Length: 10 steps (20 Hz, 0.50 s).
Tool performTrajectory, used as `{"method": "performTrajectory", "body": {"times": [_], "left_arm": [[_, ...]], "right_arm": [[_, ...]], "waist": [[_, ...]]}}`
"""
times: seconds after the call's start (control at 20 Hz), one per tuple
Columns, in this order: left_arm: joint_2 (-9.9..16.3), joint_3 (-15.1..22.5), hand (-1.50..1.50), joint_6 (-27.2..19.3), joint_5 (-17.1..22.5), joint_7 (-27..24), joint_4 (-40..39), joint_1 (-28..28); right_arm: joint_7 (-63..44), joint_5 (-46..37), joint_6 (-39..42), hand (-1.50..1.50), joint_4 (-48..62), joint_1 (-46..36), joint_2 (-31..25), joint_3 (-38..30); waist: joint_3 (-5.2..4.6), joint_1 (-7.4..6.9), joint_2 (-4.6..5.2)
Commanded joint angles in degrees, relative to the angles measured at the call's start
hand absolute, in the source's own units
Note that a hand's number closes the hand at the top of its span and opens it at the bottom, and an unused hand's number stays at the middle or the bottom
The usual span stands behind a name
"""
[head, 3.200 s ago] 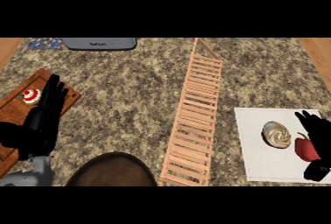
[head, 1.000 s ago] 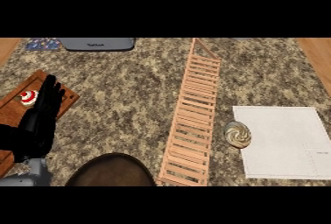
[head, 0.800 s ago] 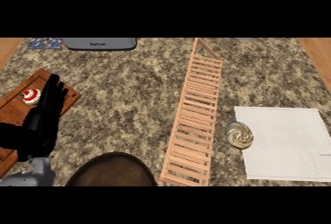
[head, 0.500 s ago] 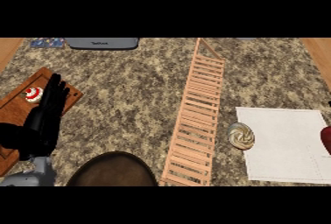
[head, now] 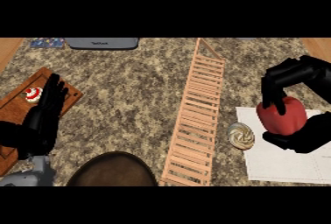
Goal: Pick the bell pepper from the placemat and place it in the tiered shelf
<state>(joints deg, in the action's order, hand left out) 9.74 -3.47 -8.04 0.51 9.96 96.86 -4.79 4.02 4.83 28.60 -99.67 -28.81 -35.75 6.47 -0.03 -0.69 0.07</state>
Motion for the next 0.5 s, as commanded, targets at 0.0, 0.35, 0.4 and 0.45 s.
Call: {"method": "performTrajectory", "body": {"times": [0.0,0.35,0.4,0.45], "left_arm": [[-2.2,2.0,0.0,-1.4,-2.3,-0.4,1.6,2.0],[-1.8,-0.9,0.0,0.5,-1.0,-5.6,-5.5,-0.1],[-2.2,1.1,0.0,-0.6,-1.9,1.1,3.2,2.0],[-0.9,-0.6,0.0,1.6,-0.2,-1.8,1.4,3.5]], "right_arm": [[1.7,-4.0,-0.5,1.5,7.0,-3.7,5.6,0.4],[1.3,-13.4,-5.7,1.5,11.6,-7.8,16.7,6.6],[4.0,-14.9,-5.7,1.5,8.5,-3.3,15.8,5.1],[5.0,-17.0,-5.7,1.5,14.8,-9.7,16.6,5.8]], "waist": [[0.03,0.06,-0.01],[0.0,0.25,0.03],[0.04,0.38,-0.11],[0.02,-0.05,-0.02]]}}
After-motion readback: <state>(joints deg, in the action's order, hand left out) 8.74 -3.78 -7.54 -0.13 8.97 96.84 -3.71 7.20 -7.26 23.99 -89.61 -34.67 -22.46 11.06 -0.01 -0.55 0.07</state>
